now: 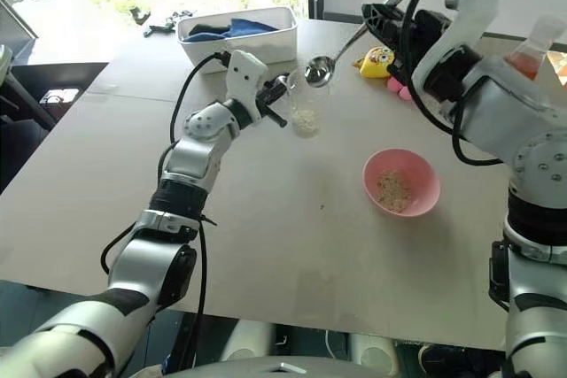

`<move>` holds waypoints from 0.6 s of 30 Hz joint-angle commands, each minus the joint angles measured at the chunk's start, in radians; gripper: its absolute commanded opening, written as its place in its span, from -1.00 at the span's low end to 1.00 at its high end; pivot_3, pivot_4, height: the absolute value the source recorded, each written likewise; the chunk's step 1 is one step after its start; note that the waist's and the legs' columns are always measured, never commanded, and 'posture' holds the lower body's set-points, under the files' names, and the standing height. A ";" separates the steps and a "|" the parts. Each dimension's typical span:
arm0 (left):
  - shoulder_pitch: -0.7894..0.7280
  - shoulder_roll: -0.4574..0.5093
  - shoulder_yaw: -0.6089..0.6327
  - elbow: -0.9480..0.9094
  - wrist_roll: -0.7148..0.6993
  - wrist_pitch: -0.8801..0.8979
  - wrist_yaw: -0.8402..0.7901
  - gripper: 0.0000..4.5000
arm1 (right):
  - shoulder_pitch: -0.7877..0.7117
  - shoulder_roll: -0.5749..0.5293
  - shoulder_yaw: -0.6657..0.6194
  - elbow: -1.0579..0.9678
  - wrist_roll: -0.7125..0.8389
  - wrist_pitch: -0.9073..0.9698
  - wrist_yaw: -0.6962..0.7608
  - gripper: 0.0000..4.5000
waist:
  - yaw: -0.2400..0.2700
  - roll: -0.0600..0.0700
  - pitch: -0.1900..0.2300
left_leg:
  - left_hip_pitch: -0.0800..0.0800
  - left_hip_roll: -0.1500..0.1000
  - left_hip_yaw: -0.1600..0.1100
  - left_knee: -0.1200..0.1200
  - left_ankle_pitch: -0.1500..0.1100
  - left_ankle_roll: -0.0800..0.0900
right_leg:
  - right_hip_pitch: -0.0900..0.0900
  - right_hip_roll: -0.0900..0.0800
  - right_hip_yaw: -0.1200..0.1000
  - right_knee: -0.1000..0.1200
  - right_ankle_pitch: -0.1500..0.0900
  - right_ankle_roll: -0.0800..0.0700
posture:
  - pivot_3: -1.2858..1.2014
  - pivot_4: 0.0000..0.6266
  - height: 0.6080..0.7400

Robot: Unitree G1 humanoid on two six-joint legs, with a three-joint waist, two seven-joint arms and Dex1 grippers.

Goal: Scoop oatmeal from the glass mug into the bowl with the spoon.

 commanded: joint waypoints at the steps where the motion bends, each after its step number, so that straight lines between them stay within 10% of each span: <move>1: -0.060 -0.021 0.001 0.001 0.014 -0.114 -0.003 -0.99 | -0.043 -0.037 0.063 -0.023 -0.163 0.033 0.071 -1.00 | 0.000 0.000 0.000 | -0.001 0.000 0.000 0.001 0.000 -0.001 | -0.001 0.000 0.000 0.000 0.000 0.000 | 0.03 -0.52 1.00; 18: -0.063 -0.055 -0.013 0.039 0.071 -0.219 0.000 -0.99 | -0.025 0.141 0.141 0.012 -0.470 0.111 0.273 -1.00 | 0.000 0.000 0.000 | -0.003 0.000 -0.001 0.004 0.000 -0.001 | -0.001 0.000 -0.001 0.001 0.001 0.001 | 0.03 -0.52 1.00</move>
